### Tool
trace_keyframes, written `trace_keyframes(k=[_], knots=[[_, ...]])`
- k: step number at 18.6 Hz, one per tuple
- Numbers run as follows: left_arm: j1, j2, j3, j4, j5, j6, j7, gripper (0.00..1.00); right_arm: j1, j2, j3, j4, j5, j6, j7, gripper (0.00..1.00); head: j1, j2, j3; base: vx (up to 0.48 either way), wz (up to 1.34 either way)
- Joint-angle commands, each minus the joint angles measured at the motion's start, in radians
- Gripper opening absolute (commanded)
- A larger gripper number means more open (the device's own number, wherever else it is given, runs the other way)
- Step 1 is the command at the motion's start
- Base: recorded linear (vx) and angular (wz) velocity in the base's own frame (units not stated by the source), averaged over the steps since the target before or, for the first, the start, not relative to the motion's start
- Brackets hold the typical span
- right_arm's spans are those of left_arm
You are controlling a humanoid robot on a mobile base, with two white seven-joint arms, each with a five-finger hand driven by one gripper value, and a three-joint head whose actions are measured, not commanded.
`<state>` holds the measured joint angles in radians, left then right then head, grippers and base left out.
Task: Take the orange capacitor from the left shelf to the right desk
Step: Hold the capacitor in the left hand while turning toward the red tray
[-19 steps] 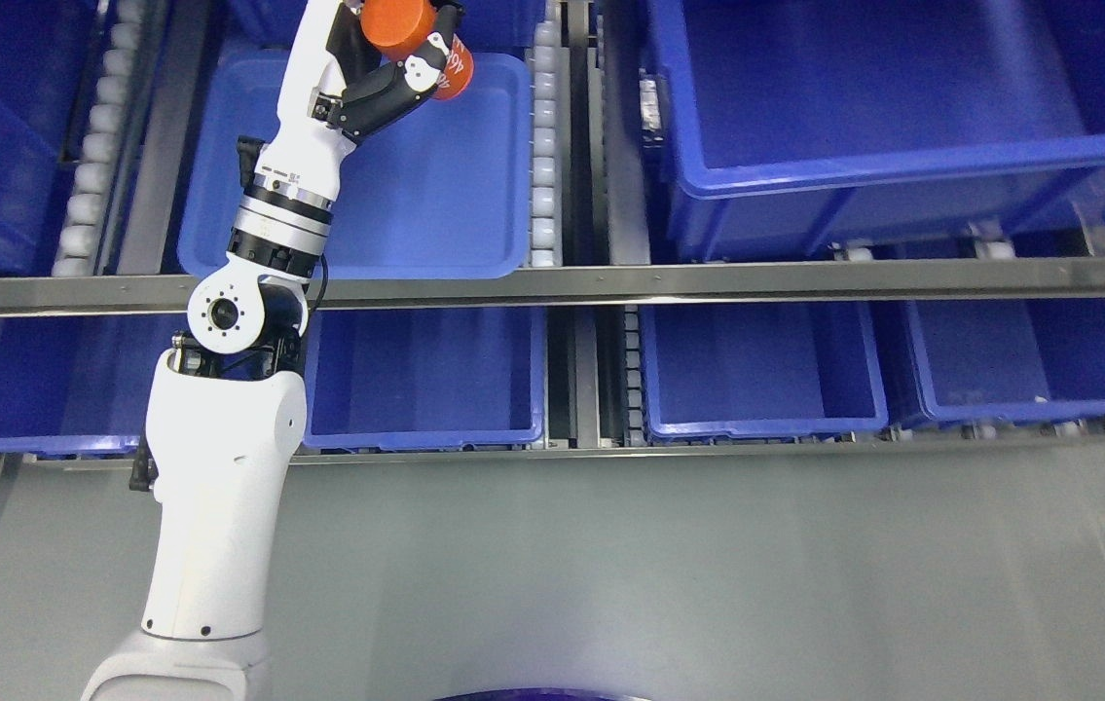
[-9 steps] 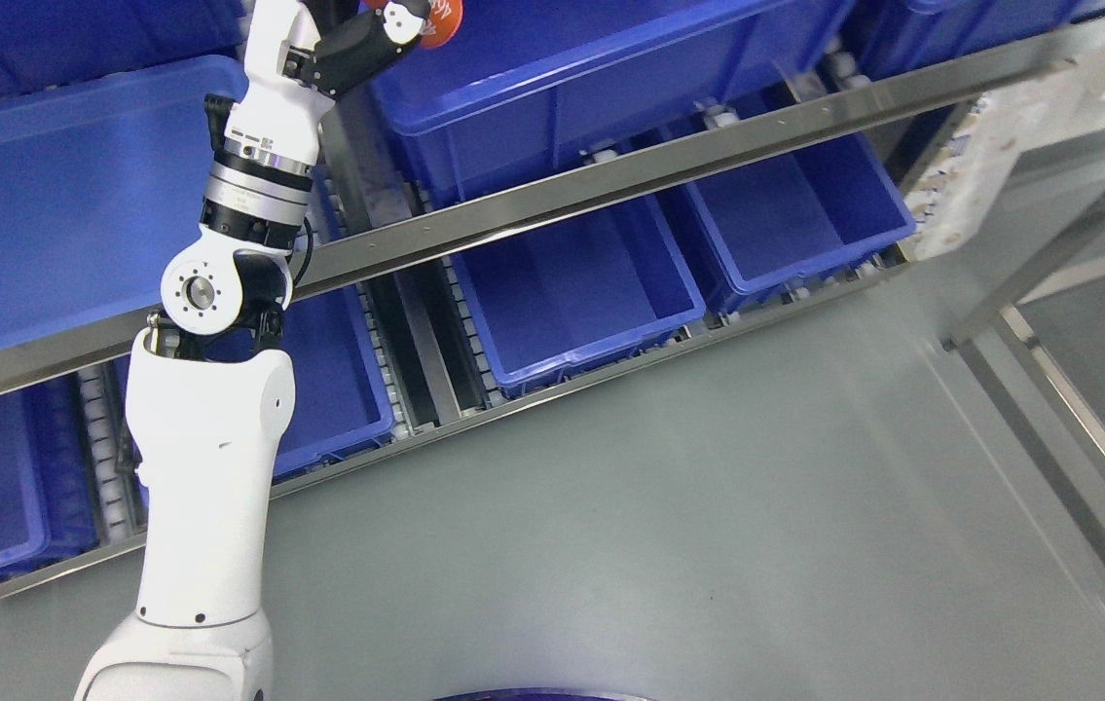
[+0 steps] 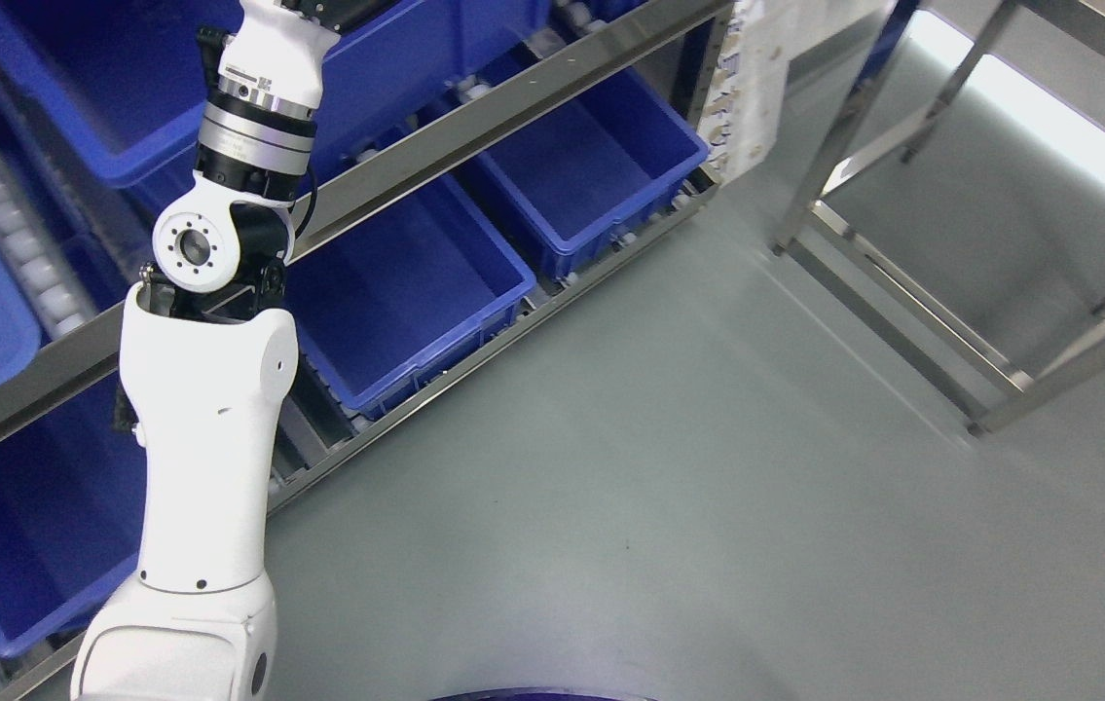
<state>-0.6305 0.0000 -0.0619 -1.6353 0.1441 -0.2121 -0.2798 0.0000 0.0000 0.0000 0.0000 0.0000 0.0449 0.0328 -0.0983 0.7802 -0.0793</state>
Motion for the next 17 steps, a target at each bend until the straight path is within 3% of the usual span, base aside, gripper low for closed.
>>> trace_keyframes(k=[1, 17], knots=[[-0.046, 0.017, -0.052, -0.017, 0.000, 0.002, 0.001, 0.02, 0.002, -0.017, -0.011, -0.034, 0.000, 0.000, -0.001, 1.00, 0.0000, 0.000, 0.000, 0.018, -0.67], [-0.060, 0.017, -0.116, -0.015, 0.018, 0.019, 0.007, 0.01, 0.002, -0.017, -0.011, -0.034, 0.000, 0.000, -0.001, 1.00, 0.0000, 0.000, 0.000, 0.139, -0.64]])
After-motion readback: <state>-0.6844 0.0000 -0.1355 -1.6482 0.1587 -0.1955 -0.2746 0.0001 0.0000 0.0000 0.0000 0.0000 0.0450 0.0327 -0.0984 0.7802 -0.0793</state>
